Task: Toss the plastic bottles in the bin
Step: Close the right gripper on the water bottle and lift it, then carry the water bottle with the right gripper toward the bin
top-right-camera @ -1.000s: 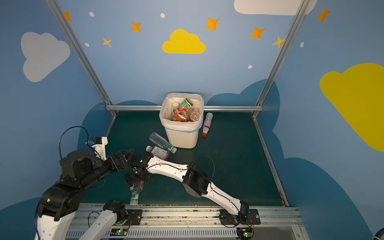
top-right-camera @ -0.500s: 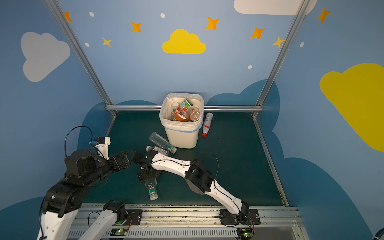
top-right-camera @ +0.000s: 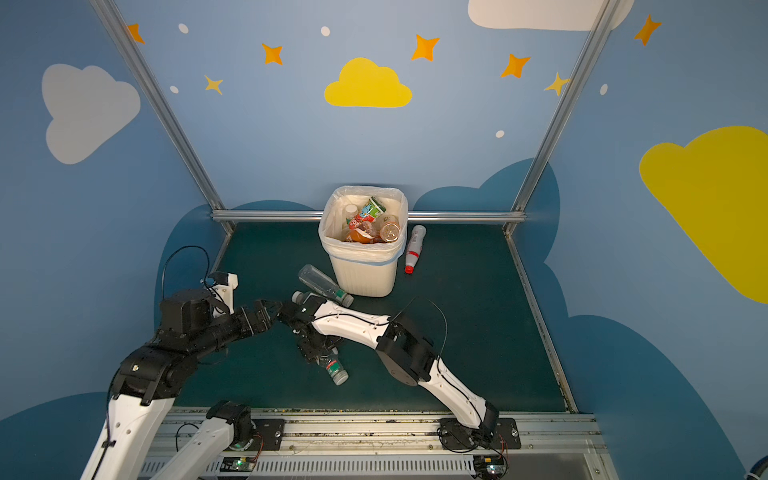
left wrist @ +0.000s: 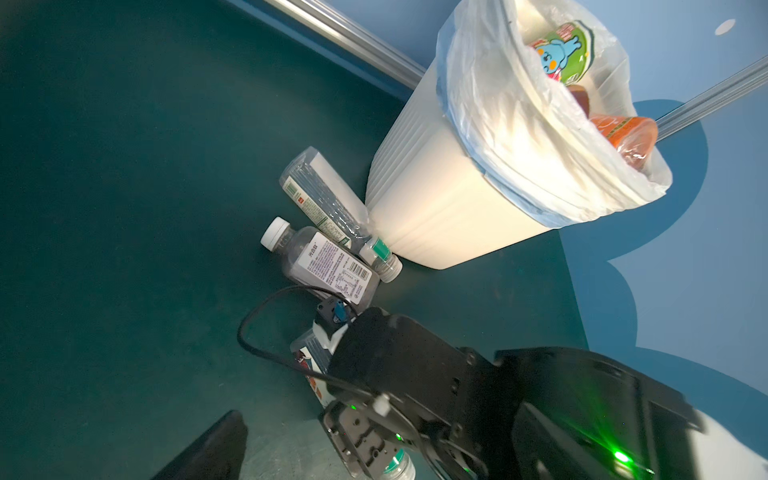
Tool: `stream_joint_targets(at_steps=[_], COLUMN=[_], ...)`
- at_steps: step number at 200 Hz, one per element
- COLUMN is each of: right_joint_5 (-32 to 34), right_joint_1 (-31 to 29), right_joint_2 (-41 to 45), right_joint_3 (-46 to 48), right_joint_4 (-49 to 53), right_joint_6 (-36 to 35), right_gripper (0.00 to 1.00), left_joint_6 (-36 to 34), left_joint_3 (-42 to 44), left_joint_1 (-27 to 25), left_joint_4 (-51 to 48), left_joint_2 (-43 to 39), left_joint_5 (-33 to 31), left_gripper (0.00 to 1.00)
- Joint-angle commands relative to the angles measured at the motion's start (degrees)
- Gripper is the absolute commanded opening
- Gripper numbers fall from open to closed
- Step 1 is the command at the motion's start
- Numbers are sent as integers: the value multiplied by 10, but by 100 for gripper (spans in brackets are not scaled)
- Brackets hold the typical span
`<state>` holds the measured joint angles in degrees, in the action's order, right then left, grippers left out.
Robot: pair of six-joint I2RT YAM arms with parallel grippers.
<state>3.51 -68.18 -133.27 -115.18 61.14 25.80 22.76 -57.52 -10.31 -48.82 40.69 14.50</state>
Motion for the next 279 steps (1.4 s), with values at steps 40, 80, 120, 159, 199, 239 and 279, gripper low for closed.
stream_joint_targets(at_steps=[40,80,120,159,199,239,279], right_joint_5=[25,46,14,-39,-42,-37,-27], right_joint_1=[11,47,66,49,21,12,12], right_joint_2=[172,208,213,240,205,147,89], right_joint_3=[70,-28,-43,91,127,113,85], right_joint_4=[-10,31,53,-31,-70,-86,-83], right_joint_6=[-43,-98,-122,-97,-92,-98,-97], right_gripper=[70,56,72,77,82,83,84], left_joint_6=[-4,-4,-2,-6,0,28,48], left_joint_3=[14,4,-5,-28,-45,-20,-3], left_joint_1=[0,0,0,0,0,2,2], left_joint_4=[-3,-8,-17,-55,-107,-108,-88], left_joint_2=[20,29,34,20,11,1,-7], left_joint_5=[-17,-35,-43,-89,-119,-105,-94], left_gripper=[100,100,100,100,100,100,100])
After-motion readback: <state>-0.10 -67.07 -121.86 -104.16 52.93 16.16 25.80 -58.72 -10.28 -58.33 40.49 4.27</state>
